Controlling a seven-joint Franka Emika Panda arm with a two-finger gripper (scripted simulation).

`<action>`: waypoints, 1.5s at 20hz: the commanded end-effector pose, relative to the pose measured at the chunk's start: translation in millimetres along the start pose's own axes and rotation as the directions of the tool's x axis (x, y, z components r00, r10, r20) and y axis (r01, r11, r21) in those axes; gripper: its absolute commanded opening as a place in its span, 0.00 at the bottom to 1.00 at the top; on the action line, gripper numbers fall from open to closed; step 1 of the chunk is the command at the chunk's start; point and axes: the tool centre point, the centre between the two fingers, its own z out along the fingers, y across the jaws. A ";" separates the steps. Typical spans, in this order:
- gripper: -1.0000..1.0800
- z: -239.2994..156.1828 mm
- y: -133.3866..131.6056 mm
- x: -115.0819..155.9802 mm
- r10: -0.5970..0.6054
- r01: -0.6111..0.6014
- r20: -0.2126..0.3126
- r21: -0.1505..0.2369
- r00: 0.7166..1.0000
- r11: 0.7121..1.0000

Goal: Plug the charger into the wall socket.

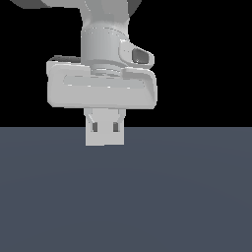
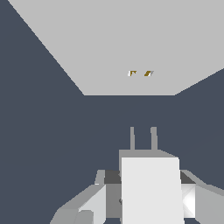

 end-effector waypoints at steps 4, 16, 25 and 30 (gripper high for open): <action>0.00 -2.6 -0.9 3.0 0.001 -0.001 0.001 0.000 1.000 1.000; 0.00 0.8 -1.0 21.9 0.000 0.000 0.001 0.000 1.000 1.000; 0.00 5.2 -0.9 50.0 0.000 0.000 0.001 0.000 1.000 1.000; 0.00 5.6 -0.9 52.9 0.000 0.000 0.001 0.000 1.000 1.000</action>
